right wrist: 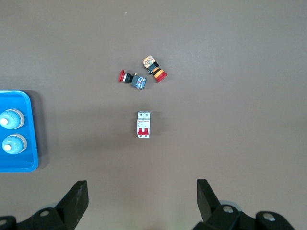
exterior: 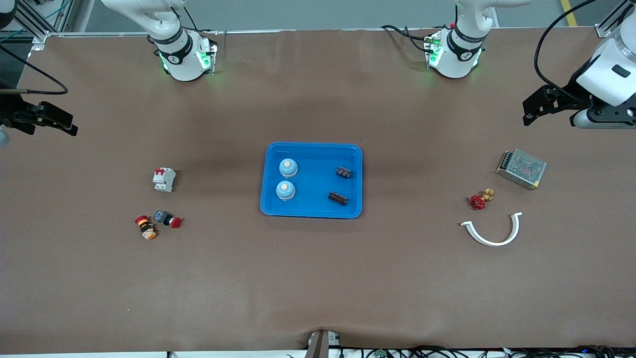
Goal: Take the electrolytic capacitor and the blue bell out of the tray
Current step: 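Reach both grippers toward the blue tray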
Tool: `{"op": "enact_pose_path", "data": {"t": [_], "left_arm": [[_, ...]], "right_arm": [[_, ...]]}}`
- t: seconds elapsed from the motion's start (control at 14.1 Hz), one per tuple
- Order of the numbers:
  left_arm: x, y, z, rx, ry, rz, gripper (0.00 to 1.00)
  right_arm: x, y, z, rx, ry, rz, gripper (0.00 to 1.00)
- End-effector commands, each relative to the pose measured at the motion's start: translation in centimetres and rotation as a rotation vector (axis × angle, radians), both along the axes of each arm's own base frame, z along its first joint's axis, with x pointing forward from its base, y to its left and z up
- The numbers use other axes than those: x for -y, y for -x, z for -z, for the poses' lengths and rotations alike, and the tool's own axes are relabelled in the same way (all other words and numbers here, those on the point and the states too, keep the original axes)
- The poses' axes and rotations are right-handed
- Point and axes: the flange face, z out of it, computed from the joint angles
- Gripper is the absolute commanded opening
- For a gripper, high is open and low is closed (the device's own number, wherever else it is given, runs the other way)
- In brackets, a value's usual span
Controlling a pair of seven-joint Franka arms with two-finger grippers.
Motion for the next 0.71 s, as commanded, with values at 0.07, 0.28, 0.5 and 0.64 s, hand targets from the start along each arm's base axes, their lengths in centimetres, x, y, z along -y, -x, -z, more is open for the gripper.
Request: {"op": "enact_pose_path", "data": {"t": [0.07, 0.28, 0.5, 0.64], "left_arm": [[-0.1, -0.2, -0.5, -0.001, 0.006, 0.011, 1.00], [-0.1, -0.2, -0.5, -0.001, 0.006, 0.014, 1.00], [-0.1, -1.2, 1.4, -0.034, 0.006, 0.017, 1.00], [0.4, -1.7, 2.6, -0.054, 0.005, 0.024, 1.00]], "right_arm": [[-0.2, 0.3, 0.0, -0.005, -0.014, 0.006, 1.00], [-0.2, 0.3, -0.1, -0.005, -0.014, 0.006, 1.00], [-0.2, 0.2, 0.0, -0.007, -0.014, 0.006, 1.00], [-0.3, 0.1, 0.3, -0.014, -0.018, 0.006, 1.00]]}}
